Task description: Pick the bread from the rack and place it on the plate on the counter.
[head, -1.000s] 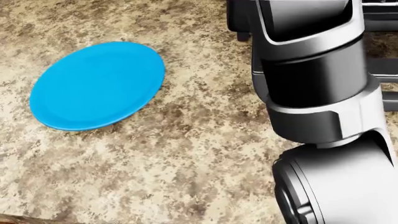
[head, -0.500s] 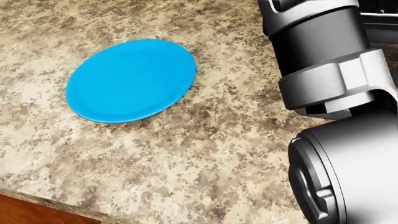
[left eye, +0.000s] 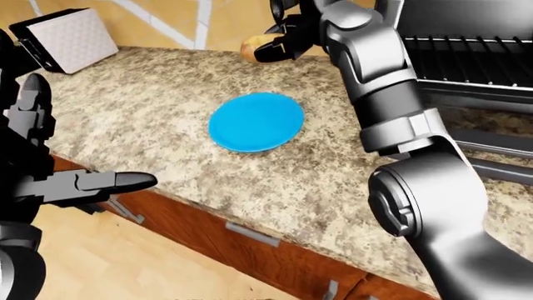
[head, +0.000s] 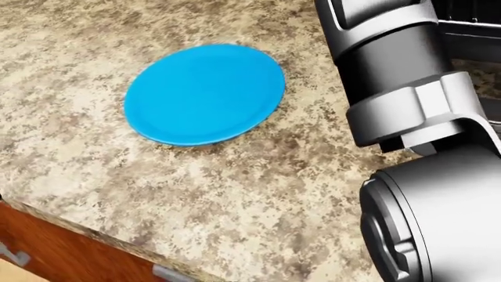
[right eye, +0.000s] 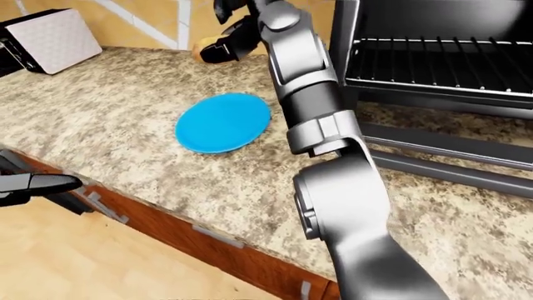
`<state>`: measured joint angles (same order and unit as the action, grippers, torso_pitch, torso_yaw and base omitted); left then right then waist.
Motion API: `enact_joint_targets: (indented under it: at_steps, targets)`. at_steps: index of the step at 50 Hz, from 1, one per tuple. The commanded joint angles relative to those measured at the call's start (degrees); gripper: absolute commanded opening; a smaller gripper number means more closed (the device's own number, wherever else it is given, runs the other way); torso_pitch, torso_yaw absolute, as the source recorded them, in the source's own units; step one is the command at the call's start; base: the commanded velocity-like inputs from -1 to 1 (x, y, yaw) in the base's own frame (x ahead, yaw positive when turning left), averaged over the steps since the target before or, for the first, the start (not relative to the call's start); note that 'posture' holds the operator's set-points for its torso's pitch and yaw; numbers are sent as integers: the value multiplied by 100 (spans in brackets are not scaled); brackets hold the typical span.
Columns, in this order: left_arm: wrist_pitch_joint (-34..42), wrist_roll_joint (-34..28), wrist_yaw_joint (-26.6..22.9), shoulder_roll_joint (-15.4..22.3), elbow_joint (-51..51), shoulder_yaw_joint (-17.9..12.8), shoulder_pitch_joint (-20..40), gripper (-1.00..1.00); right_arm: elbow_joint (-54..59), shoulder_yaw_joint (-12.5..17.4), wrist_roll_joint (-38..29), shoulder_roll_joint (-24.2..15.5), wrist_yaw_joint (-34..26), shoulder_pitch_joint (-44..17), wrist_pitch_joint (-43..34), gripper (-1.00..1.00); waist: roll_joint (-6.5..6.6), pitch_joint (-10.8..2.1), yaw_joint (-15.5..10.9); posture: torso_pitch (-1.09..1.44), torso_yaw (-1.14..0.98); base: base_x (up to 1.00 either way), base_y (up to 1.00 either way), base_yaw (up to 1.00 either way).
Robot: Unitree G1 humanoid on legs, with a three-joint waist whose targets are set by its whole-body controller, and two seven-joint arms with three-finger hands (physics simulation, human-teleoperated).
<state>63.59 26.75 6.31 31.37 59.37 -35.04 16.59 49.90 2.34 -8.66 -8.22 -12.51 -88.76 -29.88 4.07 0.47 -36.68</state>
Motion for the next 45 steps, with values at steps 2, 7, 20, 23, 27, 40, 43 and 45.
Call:
enact_joint_targets:
  at_steps: [2,7,20,23,27,40,43,45]
  targets:
    - [-243,-2,50,131,63,-94,55,100,-40,42,5,-53,92,-230,339,-100,15,-145,-40,0,66,0,0,0]
    - [-208,-23,43,206,63,-79,72,100,137,54,6,-63,136,-201,464,-100,11,-159,-119,0,66,0,0,0]
    - [-164,-516,-255,-5,63,95,184,100,437,34,-11,29,155,-64,682,-100,-6,-188,-219,0,66,0,0,0]
    - [-152,-594,-294,-33,63,131,216,100,466,22,-20,54,138,-17,704,-100,-9,-196,-229,0,66,0,0,0]
    - [-159,-664,-366,-54,63,118,211,100,456,-8,-66,82,125,76,728,-100,-24,-200,-249,0,66,0,0,0]
    - [-190,-655,-369,-36,63,107,152,100,1156,21,-179,186,193,197,1266,-100,-32,-229,-275,0,66,0,0,0]
    - [-192,-672,-367,-41,63,119,148,100,1186,27,-193,182,206,214,1276,-100,-36,-224,-282,0,66,0,0,0]
    - [-204,-691,-370,-58,63,139,145,100,1187,16,-219,183,213,248,1266,-100,-35,-220,-288,0,66,0,0,0]
